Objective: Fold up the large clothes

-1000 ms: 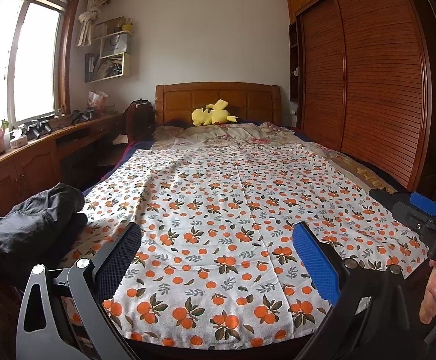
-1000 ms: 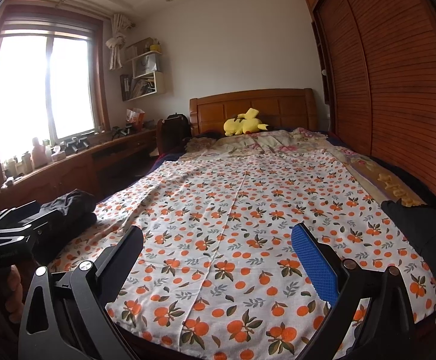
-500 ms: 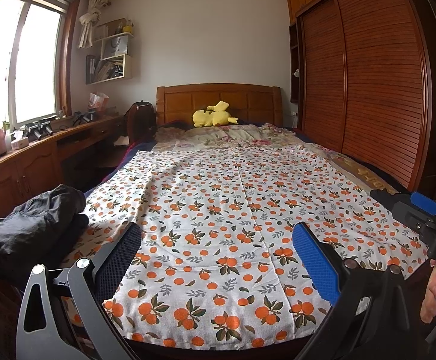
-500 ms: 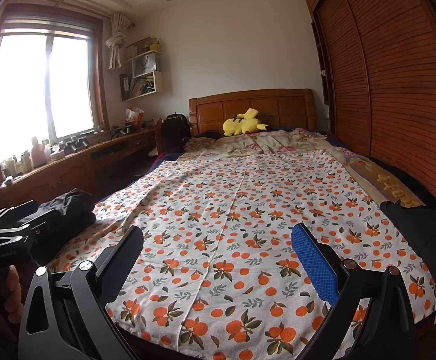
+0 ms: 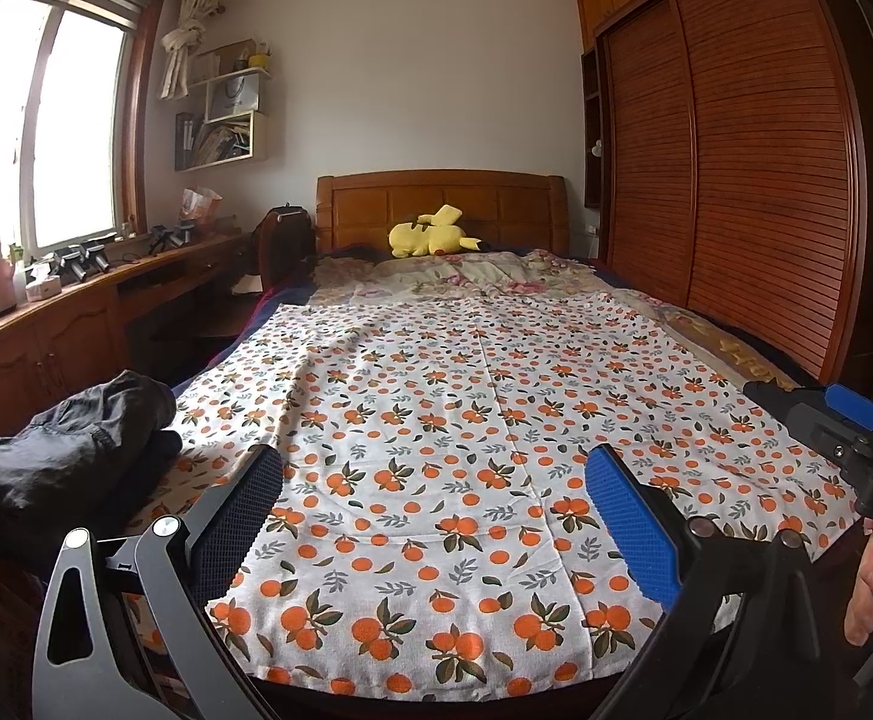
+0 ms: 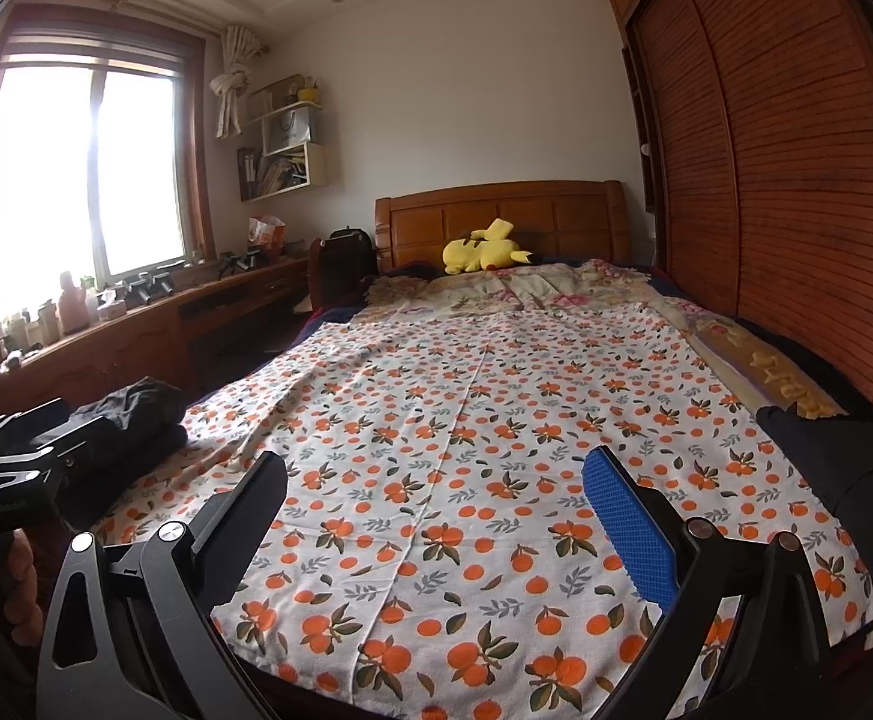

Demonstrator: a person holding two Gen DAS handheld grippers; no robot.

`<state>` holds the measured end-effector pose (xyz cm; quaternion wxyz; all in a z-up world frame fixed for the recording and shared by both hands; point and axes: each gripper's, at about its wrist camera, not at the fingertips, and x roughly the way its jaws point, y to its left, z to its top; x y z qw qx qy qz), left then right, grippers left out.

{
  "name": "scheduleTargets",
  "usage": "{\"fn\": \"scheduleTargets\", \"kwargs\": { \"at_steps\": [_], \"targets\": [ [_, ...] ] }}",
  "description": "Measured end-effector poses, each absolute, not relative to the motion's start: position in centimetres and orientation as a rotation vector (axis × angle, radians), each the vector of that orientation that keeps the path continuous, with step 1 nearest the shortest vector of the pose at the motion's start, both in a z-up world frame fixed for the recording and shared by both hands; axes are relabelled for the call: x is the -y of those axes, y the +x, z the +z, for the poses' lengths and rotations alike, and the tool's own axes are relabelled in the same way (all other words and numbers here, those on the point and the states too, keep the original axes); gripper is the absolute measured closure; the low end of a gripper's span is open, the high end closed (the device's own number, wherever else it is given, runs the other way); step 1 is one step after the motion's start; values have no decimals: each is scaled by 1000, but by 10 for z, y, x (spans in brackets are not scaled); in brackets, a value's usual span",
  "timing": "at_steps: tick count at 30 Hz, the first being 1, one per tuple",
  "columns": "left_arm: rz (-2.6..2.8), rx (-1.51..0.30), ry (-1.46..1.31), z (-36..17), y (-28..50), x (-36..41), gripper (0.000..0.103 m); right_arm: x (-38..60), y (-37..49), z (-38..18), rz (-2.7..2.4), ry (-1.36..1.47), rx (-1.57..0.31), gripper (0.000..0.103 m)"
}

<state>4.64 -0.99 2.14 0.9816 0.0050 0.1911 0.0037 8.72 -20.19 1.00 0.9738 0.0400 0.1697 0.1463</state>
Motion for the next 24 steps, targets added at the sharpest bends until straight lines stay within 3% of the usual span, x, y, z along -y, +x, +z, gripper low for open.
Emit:
{"fn": "scheduleTargets", "kwargs": {
  "at_steps": [24],
  "targets": [
    [14,-385,13,22,47,7,2,207,88,12,285,75,-339,7]
  ]
}}
